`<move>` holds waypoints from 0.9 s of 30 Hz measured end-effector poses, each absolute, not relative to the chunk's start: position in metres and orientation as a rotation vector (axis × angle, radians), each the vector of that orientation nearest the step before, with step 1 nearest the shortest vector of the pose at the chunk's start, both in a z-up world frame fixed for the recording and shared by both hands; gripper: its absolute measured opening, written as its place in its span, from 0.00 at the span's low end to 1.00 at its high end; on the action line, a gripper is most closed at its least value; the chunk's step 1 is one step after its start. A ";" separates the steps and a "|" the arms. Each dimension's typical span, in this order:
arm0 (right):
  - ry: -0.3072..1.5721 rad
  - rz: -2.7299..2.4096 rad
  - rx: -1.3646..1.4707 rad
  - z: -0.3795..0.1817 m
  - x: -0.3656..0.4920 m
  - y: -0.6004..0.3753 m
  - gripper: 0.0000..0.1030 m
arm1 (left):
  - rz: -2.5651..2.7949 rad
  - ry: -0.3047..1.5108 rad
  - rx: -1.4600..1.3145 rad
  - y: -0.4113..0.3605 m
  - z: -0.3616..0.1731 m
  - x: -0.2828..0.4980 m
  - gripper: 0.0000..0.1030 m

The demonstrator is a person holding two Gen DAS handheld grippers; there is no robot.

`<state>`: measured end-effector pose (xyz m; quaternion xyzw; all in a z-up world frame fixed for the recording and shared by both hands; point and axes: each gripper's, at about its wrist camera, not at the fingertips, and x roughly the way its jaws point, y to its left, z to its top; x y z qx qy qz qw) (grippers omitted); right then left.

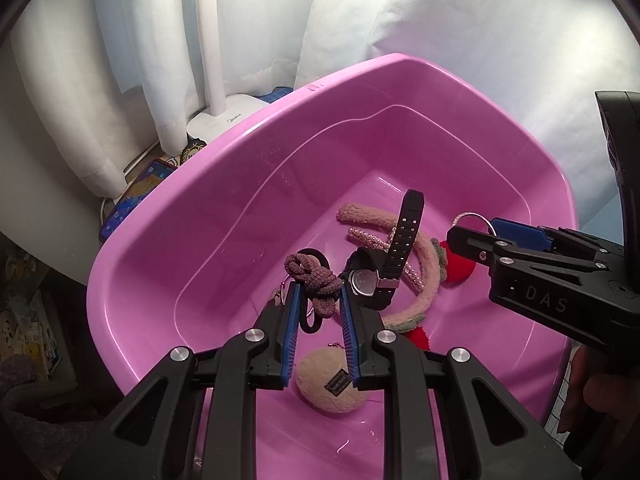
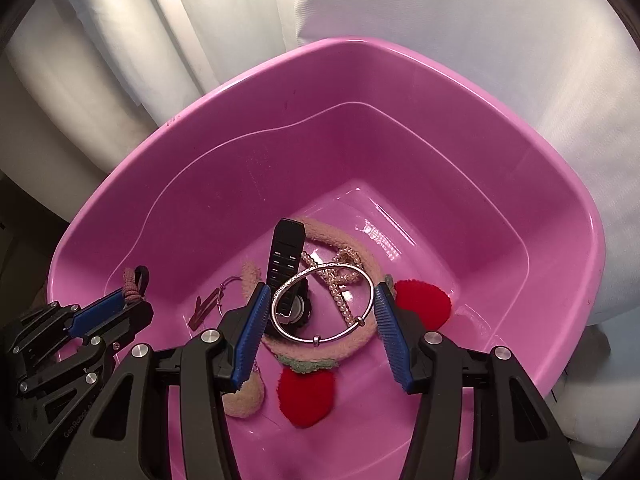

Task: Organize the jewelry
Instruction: 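Open both tools to drop the hair tie and bangle into the tub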

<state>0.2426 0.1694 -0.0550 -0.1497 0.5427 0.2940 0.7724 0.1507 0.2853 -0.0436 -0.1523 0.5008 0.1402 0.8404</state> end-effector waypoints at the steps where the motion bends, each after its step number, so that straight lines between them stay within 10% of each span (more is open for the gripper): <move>1: 1.181 0.634 -0.325 -0.056 0.244 0.169 0.50 | 0.299 1.062 -0.324 0.286 -0.045 0.151 0.20; 8: 1.179 0.626 -0.327 -0.055 0.249 0.172 0.61 | 0.311 1.062 -0.308 0.285 -0.044 0.151 0.39; 12: 1.178 0.623 -0.324 -0.055 0.251 0.172 0.62 | 0.329 1.020 -0.278 0.281 -0.034 0.147 0.73; 27: 1.173 0.624 -0.329 -0.053 0.248 0.171 0.62 | 0.337 1.006 -0.285 0.285 -0.027 0.142 0.73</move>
